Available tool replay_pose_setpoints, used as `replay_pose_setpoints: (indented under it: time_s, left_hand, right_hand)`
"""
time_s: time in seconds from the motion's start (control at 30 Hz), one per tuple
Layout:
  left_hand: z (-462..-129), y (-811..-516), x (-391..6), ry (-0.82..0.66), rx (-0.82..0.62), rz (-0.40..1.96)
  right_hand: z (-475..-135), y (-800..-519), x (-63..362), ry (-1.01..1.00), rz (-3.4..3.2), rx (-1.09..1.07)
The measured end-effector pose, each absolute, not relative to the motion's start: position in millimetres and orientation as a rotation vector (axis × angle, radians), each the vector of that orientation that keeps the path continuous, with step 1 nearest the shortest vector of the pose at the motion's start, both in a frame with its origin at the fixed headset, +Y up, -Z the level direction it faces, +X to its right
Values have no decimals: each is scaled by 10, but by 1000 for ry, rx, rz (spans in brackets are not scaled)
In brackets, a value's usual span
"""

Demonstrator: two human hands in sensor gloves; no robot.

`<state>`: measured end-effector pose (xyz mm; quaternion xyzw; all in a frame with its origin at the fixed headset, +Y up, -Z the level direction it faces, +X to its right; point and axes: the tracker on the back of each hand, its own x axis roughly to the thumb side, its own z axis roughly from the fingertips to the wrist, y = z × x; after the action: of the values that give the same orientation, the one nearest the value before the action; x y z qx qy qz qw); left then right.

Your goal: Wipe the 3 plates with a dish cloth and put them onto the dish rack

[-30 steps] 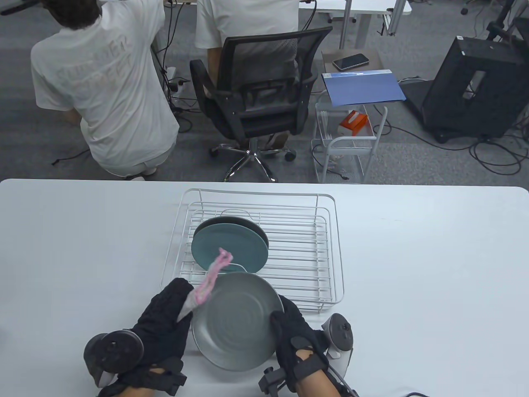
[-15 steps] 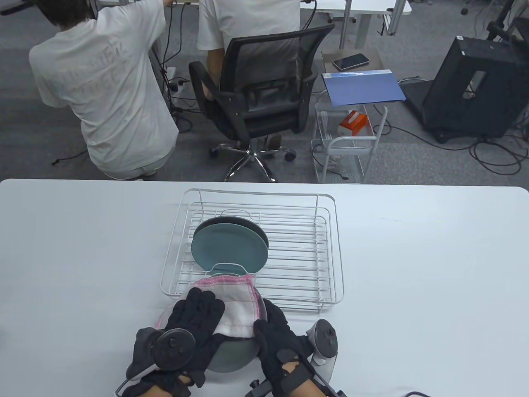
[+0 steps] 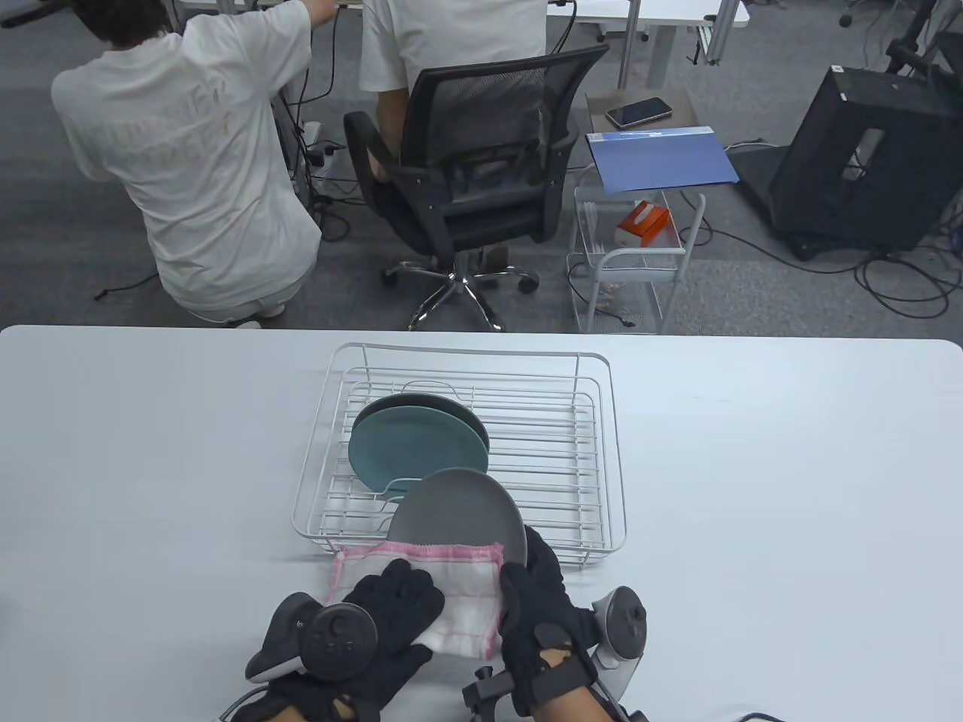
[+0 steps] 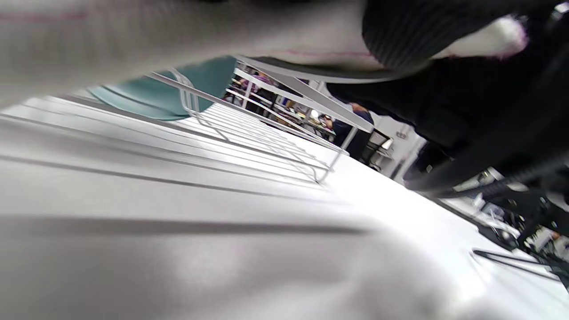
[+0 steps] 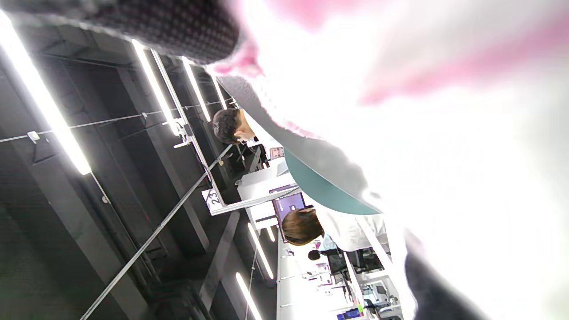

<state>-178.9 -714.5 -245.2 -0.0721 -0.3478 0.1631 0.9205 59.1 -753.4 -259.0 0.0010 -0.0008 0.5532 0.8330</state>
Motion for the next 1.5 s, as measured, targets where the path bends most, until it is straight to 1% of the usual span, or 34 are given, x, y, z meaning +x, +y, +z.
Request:
replay_pose_setpoints:
  time_s: [0.07,0.17,0.27,0.4,0.53,0.6,0.73,0.9,1.03,1.2,1.37,1.5]
  left_hand:
    - [-2402,-7138,-1732,-753,-142,330]
    - [-2366,-7128,-1698,-772,-134,310]
    - [-2346,-7100,-1697,-809,-86,350]
    - [-2303,-7032,-1706,-805,-19,346]
    - [-2311,-6991,-1770,-756,55,305]
    - [-2333,-6979,-1817,-730,68,303]
    - [-2393,-6963,-1942,-642,118,328]
    - [-2468,-6971,-2064,-548,138,323]
    - [-2520,-7002,-2121,-507,108,331]
    - [-2552,-7068,-2103,-524,35,357]
    - [-2515,-7131,-1959,-620,-64,366]
    - [-2455,-7154,-1836,-704,-102,352]
  right_hand:
    - [-2590,-7531,571,7,1169,23]
    - [-2585,-7512,531,19,1165,61]
    - [-2588,-7501,465,52,1137,120]
    - [-2576,-7515,319,152,1106,197]
    - [-2564,-7544,230,258,1133,240]
    - [-2565,-7554,215,289,1157,257]
    - [-2559,-7555,192,358,1192,279]
    - [-2556,-7557,200,340,1192,247]
    - [-2565,-7529,289,261,1194,213]
    - [-2583,-7496,431,145,1179,158]
    - [-2594,-7495,574,44,1129,80]
    - [-2601,-7496,614,17,1117,65]
